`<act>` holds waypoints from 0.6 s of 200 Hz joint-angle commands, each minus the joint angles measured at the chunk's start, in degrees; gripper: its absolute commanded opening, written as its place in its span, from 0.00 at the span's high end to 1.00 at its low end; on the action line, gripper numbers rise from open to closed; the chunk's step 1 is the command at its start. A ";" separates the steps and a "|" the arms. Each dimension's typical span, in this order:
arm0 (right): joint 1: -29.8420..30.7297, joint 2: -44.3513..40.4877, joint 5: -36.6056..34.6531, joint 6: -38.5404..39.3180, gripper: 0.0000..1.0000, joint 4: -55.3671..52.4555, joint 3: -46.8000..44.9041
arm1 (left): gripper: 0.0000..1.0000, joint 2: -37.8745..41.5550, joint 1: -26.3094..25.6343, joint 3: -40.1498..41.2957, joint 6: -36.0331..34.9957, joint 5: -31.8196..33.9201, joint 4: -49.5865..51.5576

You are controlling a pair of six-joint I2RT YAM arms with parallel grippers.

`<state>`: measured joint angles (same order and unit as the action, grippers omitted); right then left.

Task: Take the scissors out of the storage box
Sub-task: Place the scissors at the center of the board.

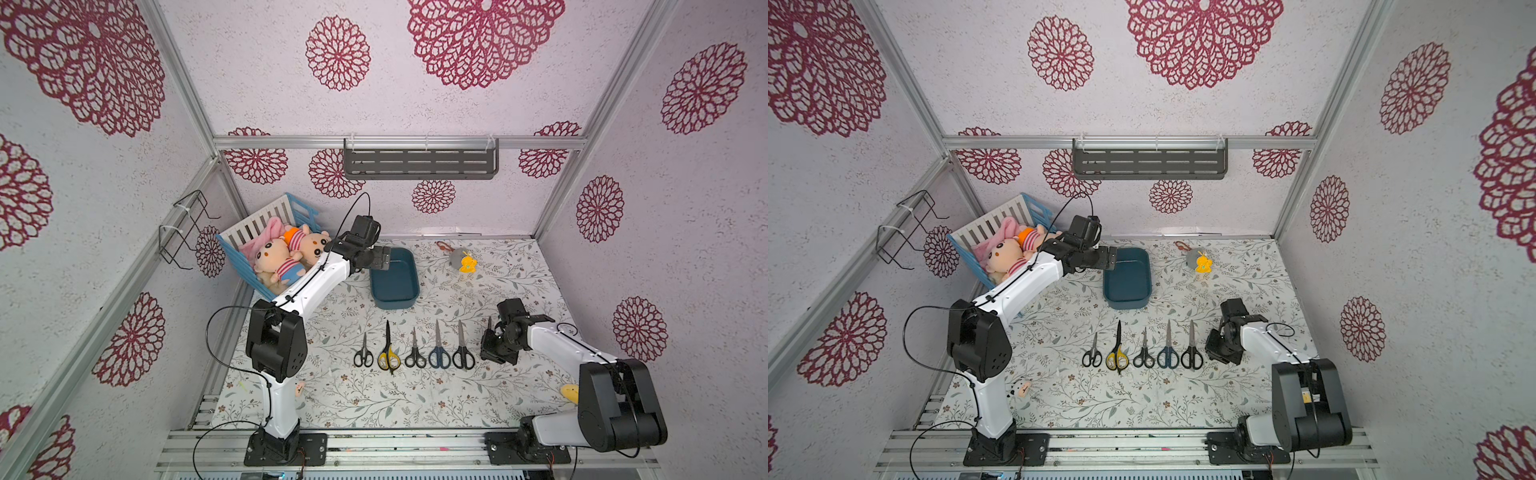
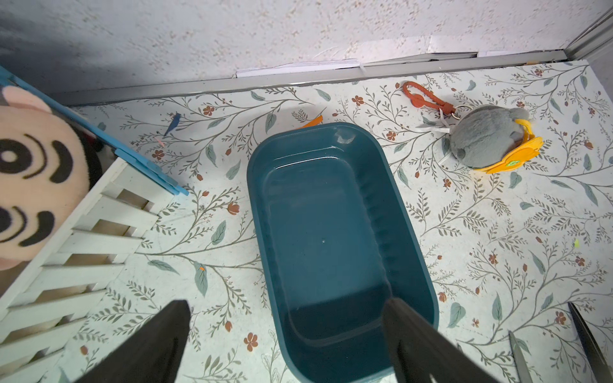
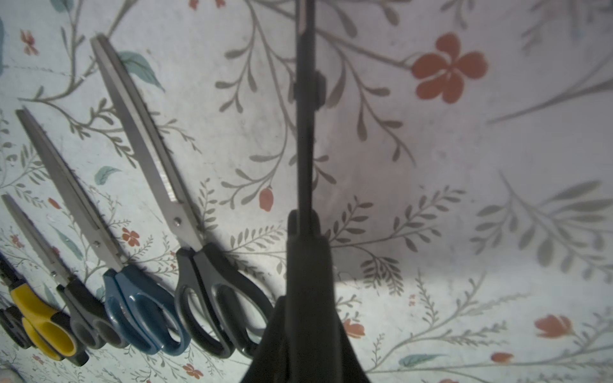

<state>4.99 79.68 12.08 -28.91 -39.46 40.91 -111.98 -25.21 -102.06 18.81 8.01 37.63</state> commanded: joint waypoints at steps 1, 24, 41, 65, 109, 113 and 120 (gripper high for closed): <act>0.02 -0.88 0.08 1.09 0.87 2.69 -0.13 | 0.03 2.86 0.60 0.16 -0.89 -0.27 0.12; 0.02 -0.79 -0.68 1.35 0.83 1.97 -0.39 | 0.03 3.44 0.73 0.82 -0.73 -0.28 0.06; 0.02 -1.08 -1.99 1.36 0.76 0.69 -0.31 | 0.03 3.82 0.86 1.29 -0.51 -0.03 -0.17; 0.02 -1.09 -3.54 1.67 0.67 -0.90 -0.31 | 0.03 4.02 0.95 2.08 0.08 -0.32 -0.78; -0.07 -1.54 -8.74 1.47 0.52 -4.20 1.60 | 0.03 3.91 0.90 2.35 1.23 -0.87 -1.33; -0.12 -1.54 -9.33 1.50 0.52 -4.56 2.04 | 0.03 3.90 0.95 2.39 1.23 -0.97 -1.33; -0.16 -1.57 -10.08 1.71 0.51 -5.11 2.61 | 0.03 3.95 0.95 2.29 1.23 -1.05 -1.35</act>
<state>4.99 79.68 6.98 -27.53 -42.04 40.75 -109.65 -24.73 -100.31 19.31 7.86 37.19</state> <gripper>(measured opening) 0.480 0.971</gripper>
